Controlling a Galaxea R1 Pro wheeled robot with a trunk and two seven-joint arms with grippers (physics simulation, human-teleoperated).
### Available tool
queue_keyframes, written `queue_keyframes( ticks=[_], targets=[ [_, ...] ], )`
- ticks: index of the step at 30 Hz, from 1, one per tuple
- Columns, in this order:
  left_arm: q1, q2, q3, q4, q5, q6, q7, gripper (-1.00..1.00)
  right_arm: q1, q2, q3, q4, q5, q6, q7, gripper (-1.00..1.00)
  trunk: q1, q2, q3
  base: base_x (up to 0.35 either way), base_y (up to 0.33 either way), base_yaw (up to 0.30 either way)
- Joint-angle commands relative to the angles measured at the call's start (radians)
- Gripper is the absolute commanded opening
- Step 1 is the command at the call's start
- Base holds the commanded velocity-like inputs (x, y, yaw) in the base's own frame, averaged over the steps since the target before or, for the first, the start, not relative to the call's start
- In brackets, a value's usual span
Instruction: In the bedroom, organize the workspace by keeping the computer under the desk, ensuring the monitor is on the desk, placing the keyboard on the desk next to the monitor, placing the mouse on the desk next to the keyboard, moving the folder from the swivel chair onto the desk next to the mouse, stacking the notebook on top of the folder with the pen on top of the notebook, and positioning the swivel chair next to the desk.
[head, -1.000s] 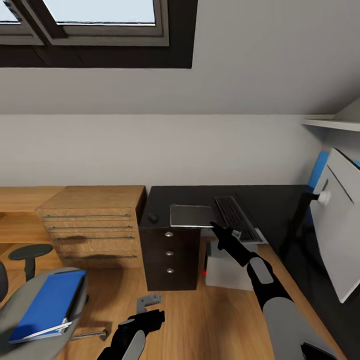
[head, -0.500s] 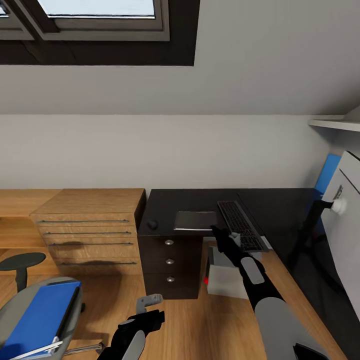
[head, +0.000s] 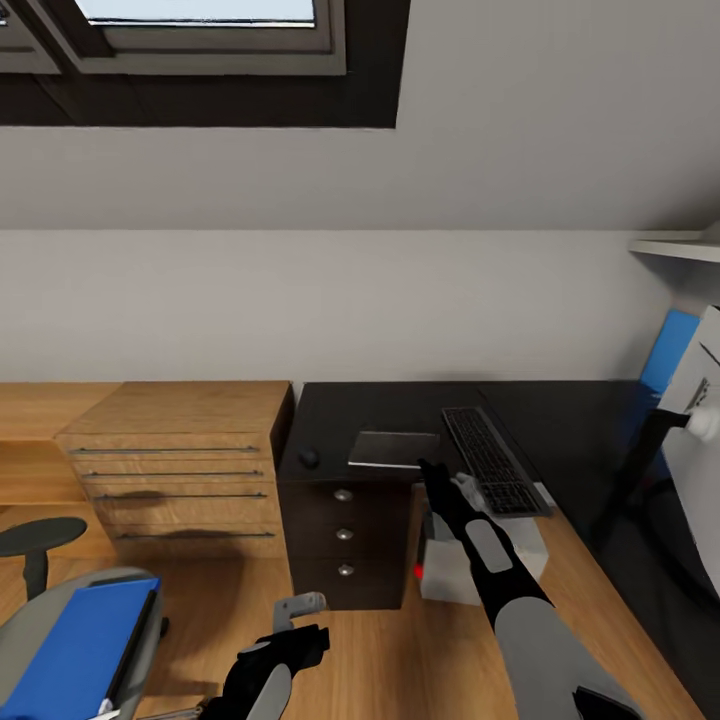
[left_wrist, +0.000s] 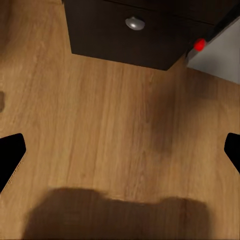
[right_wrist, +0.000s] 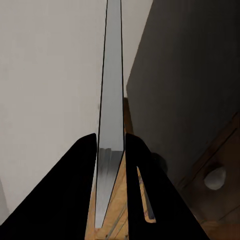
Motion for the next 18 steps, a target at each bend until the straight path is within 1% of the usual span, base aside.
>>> queue_keyframes(
  ticks=[1, 2, 7, 11, 13, 14, 18],
  targets=[
    [-0.001, 0.000, -0.002, -0.001, 0.010, 0.001, 0.010, 1.00, -0.001, 0.001, -0.007, 0.009, -0.010, 0.010, 0.004, -1.00, 0.001, -0.001, -0.001, 0.271, 0.148, 0.000],
    [-0.001, 0.000, -0.002, 0.000, 0.011, 0.001, 0.010, 1.00, -0.001, 0.001, -0.004, 0.046, -0.010, 0.000, 0.003, -1.00, 0.001, -0.001, -0.001, 0.246, 0.187, 0.000],
    [-0.001, 0.000, -0.002, 0.000, 0.011, 0.001, 0.009, 1.00, -0.001, 0.001, -0.004, 0.070, -0.011, -0.054, 0.000, -1.00, 0.001, -0.001, -0.001, 0.153, 0.129, 0.000],
    [-0.001, 0.000, 0.000, 0.000, 0.010, 0.000, 0.010, 1.00, -0.001, 0.001, -0.003, 0.105, -0.011, -0.116, -0.002, -1.00, 0.001, -0.001, -0.001, 0.042, 0.036, 0.000],
    [-0.001, 0.001, 0.002, -0.002, 0.010, -0.001, 0.010, 1.00, -0.001, 0.001, -0.003, 0.118, -0.011, -0.135, -0.002, -1.00, 0.001, -0.001, -0.001, 0.017, 0.015, 0.000],
    [-0.001, 0.002, 0.004, -0.003, 0.010, -0.010, 0.010, 1.00, -0.001, 0.001, -0.003, 0.134, -0.012, -0.163, -0.002, -1.00, 0.001, -0.001, -0.001, 0.006, 0.005, 0.000],
    [-0.001, 0.002, 0.003, -0.002, 0.010, -0.024, 0.009, 1.00, -0.001, 0.001, -0.003, 0.141, -0.017, -0.177, -0.001, -1.00, 0.001, -0.001, -0.001, 0.003, 0.003, 0.000]
  ],
)
